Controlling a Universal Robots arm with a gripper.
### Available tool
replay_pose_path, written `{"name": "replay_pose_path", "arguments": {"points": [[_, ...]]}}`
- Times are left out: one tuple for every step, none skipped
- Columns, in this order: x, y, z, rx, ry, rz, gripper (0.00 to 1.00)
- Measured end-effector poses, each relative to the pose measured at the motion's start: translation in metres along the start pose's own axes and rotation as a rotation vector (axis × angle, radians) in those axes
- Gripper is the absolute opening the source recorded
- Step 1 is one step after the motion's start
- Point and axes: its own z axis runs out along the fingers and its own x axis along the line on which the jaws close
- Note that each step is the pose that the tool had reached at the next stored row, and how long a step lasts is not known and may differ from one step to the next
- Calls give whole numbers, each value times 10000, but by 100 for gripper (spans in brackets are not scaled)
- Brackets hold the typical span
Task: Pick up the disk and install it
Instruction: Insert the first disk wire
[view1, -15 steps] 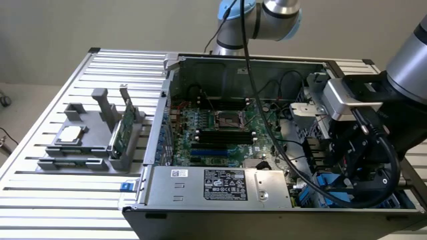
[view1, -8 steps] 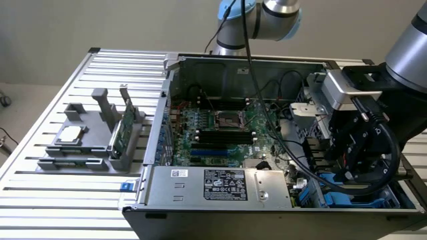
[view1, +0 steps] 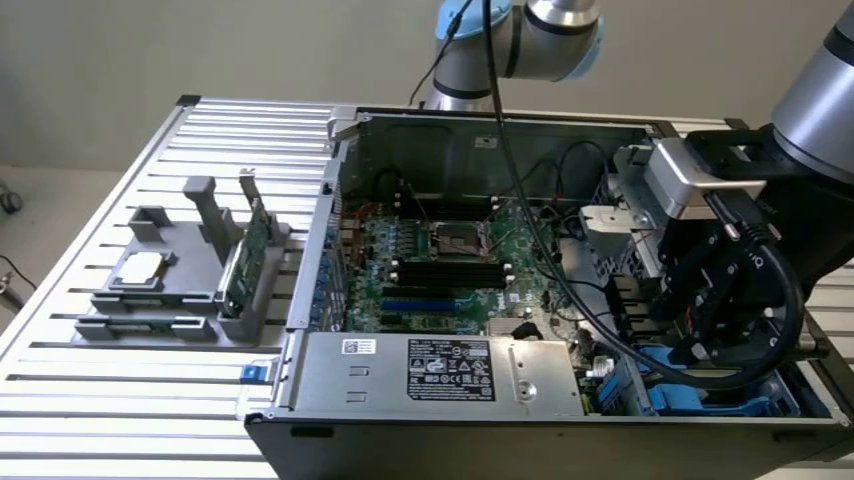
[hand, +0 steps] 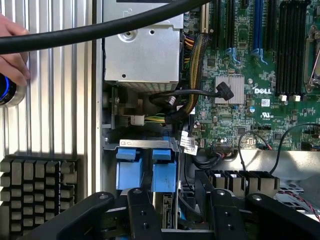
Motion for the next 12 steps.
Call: {"name": "replay_pose_path", "arguments": {"points": [[0,0,0,0,0,0,47],[0,0,0,0,0,0,47],[0,0,0,0,0,0,47],[0,0,0,0,-1,0,47],[0,0,0,0,-1,0,47],[0,0,0,0,-1,0,47],[0,0,0,0,0,0,47],[0,0,0,0,0,0,47],[0,0,0,0,-1,0,47],[0,0,0,0,-1,0,47],[-2,0,0,0,0,0,47],[-7,0,0,0,0,0,47]]}}
